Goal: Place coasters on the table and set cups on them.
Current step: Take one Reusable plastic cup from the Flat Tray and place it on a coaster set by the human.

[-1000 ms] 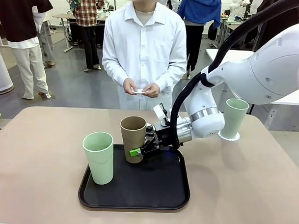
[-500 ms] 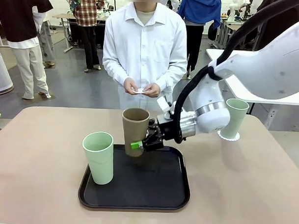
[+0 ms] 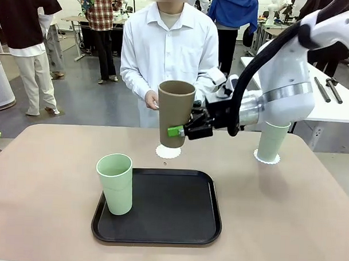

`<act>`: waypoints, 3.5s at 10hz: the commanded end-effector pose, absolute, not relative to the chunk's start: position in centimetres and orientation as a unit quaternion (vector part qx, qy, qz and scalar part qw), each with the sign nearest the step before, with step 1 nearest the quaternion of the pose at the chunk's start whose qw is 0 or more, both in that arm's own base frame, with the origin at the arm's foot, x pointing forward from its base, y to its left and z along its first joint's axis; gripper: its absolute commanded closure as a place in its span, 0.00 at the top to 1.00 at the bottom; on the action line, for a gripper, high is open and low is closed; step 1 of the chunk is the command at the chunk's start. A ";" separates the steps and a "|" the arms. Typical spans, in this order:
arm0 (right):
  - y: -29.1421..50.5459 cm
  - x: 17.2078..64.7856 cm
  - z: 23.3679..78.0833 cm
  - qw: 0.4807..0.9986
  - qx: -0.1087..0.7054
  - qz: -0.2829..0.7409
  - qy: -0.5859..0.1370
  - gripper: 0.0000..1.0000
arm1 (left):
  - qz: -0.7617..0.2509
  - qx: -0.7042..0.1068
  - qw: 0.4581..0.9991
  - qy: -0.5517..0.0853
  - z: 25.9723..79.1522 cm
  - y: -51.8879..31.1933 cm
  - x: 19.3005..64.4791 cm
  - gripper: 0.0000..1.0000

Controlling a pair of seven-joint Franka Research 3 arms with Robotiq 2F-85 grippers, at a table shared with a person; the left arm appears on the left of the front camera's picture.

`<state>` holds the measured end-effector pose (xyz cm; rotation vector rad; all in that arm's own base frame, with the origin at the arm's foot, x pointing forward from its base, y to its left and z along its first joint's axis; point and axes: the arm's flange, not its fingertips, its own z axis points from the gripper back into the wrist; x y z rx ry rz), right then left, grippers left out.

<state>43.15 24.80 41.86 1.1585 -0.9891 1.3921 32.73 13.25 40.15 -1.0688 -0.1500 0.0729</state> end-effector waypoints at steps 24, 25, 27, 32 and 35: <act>26.7 63.5 35.6 0.547 0.475 0.545 -0.421 0.82 | 0.036 -0.514 0.854 -0.075 40.3 13.3 32.7 1.00; 26.7 63.7 35.0 0.530 0.480 0.559 -0.419 0.82 | 0.036 -0.514 0.854 -0.075 40.3 13.3 32.7 1.00; 26.9 64.2 33.3 0.493 0.492 0.586 -0.414 0.82 | 0.036 -0.514 0.854 -0.075 40.3 13.3 32.7 1.00; 29.5 65.2 29.6 0.452 0.502 0.644 -0.360 0.82 | 0.036 -0.514 0.854 -0.075 40.3 13.3 32.7 1.00; 29.3 65.8 28.6 0.460 0.505 0.645 -0.342 0.82 | 0.036 -0.514 0.854 -0.075 40.3 13.3 32.7 1.00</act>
